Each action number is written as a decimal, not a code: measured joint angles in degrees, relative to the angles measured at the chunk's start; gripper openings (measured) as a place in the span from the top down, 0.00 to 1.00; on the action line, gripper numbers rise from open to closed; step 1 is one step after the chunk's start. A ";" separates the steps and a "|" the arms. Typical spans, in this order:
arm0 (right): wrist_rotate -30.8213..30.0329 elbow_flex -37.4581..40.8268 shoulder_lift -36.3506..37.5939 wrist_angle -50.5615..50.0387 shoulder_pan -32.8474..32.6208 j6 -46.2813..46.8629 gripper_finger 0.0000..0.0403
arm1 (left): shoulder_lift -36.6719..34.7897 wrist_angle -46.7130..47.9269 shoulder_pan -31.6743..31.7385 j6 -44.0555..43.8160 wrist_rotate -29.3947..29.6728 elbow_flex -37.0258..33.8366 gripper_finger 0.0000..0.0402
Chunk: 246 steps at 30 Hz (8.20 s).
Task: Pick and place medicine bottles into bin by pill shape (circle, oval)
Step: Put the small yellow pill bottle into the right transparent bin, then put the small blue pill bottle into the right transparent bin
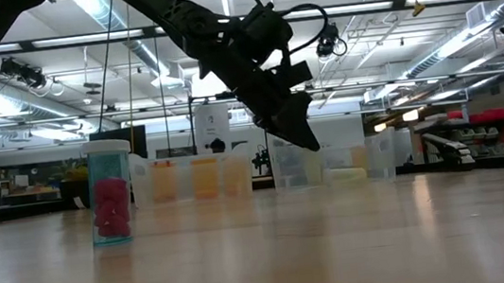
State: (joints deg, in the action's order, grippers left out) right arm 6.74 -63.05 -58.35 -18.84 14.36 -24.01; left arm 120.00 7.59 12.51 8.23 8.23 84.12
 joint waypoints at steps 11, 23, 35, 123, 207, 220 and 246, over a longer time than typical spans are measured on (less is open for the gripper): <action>0.00 0.00 0.00 -0.79 -0.01 -0.02 0.39 | -0.59 0.59 -0.55 2.16 0.15 0.00 0.50; 0.00 0.00 0.00 -1.55 0.01 0.07 0.39 | -6.99 5.83 -2.65 2.86 0.17 0.02 0.50; -0.02 0.00 0.00 -2.93 0.27 0.01 0.39 | -13.14 32.51 -12.58 -7.71 -7.62 0.04 0.59; 0.00 0.00 -0.02 -0.47 0.12 1.07 0.39 | -10.16 25.78 -35.70 -30.02 4.16 -7.61 0.66; -9.73 28.19 8.31 4.99 0.38 21.03 0.39 | -6.54 -17.00 2.36 2.99 -11.04 -2.36 0.70; -9.77 41.19 8.15 28.27 0.36 17.44 0.39 | -6.53 -21.13 -0.37 8.48 -14.21 -2.32 0.68; -9.92 42.93 8.15 36.00 -2.53 13.41 0.51 | -6.53 -28.87 -1.92 8.89 -14.25 -2.32 0.66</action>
State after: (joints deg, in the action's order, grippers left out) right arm -3.18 -20.12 -50.19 17.15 11.83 -10.60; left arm 113.47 -21.28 10.59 17.12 -6.02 81.80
